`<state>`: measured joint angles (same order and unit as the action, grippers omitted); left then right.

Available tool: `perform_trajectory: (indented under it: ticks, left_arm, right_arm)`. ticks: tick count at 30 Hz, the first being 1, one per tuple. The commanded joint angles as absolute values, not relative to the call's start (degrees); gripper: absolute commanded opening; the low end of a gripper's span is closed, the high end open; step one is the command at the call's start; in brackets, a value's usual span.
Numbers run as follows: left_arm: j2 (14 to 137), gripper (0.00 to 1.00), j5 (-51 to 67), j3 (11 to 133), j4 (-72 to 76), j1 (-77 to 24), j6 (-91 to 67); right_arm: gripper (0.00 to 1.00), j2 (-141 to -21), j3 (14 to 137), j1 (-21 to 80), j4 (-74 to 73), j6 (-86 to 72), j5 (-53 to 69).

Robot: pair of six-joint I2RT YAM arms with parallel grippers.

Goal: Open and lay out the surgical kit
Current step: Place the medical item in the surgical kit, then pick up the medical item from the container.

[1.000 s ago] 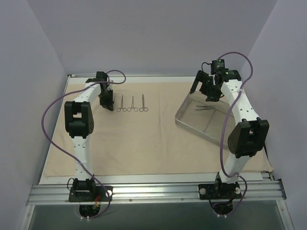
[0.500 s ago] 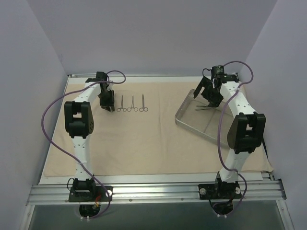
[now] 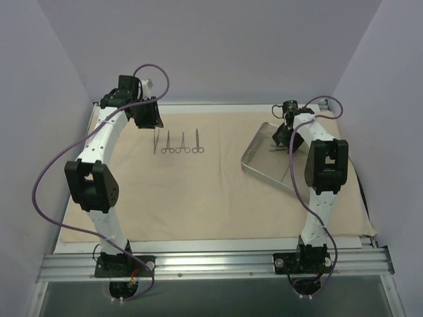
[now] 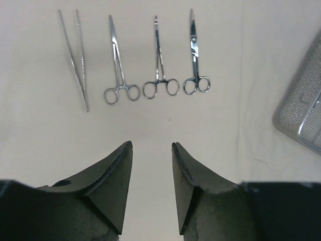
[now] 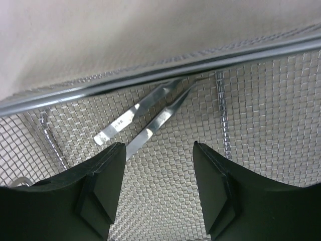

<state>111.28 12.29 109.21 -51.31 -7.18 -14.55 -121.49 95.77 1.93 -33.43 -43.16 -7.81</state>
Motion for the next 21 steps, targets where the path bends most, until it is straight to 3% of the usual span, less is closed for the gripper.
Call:
perform_trajectory:
  ticks: [1, 8, 14, 19, 21]
  left_arm:
    - [108.6, 0.46, 15.5, 107.2, -50.1, -7.7, -15.6]
    - [105.5, 0.46, 16.6, 104.4, -49.8, -7.7, -15.6]
    - [103.4, 0.46, 16.5, 103.3, -49.7, -7.9, -15.4]
    - [103.0, 0.46, 16.7, 104.7, -51.0, -8.7, -14.3]
    - [102.8, 0.45, 17.1, 105.4, -51.5, -9.1, -13.7]
  right_arm:
    - [0.56, -121.8, 99.3, 1.8, -34.3, -45.0, -14.5]
    - [0.53, -125.1, 98.6, 1.7, -32.5, -45.9, -14.2]
    - [0.38, -126.9, 96.2, 1.6, -32.6, -46.2, -14.3]
    - [0.05, -125.6, 95.5, 1.5, -32.3, -44.9, -13.4]
    - [0.0, -124.2, 95.0, 1.5, -31.7, -43.8, -13.1]
